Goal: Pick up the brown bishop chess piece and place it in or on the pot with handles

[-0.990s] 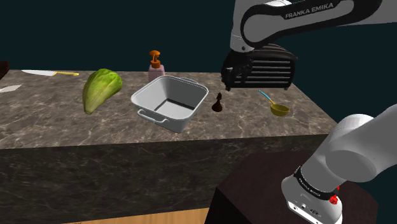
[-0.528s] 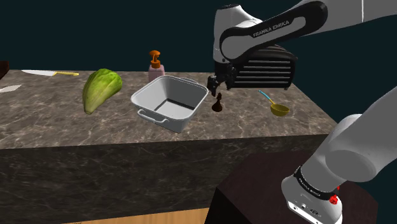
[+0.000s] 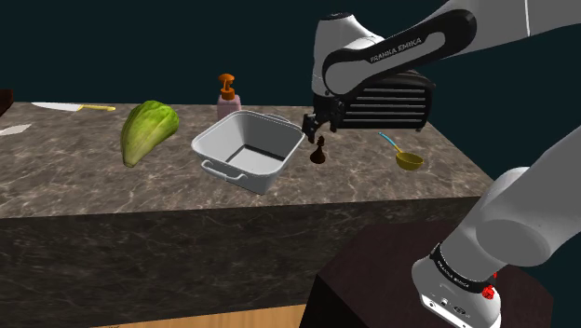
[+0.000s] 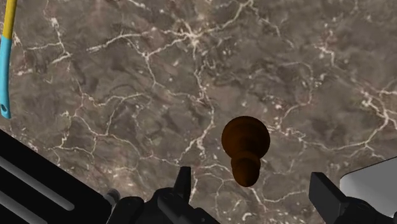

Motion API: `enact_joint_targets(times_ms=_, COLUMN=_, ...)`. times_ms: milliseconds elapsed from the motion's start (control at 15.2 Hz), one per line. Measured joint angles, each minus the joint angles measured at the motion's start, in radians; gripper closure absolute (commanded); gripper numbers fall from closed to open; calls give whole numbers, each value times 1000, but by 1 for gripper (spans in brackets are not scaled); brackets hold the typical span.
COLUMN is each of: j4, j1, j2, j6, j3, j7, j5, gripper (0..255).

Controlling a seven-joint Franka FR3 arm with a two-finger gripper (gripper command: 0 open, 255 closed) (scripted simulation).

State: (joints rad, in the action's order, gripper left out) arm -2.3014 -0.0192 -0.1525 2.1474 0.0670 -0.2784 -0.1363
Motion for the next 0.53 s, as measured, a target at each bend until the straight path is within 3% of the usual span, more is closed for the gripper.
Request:
enact_joint_targets(times_ms=330, j4=6, j1=2, j2=3, j6=-7, j3=2, j7=1, j5=-3, gripper=0)
enact_joint_targets(times_ms=396, j4=9, j1=3, j2=5, j6=-11, j3=2, j7=3, j5=-2, gripper=255)
enact_joint_targets(times_ms=528, j4=24, j1=7, j2=22, j6=-22, j3=-3, j7=10, j5=-2, gripper=255)
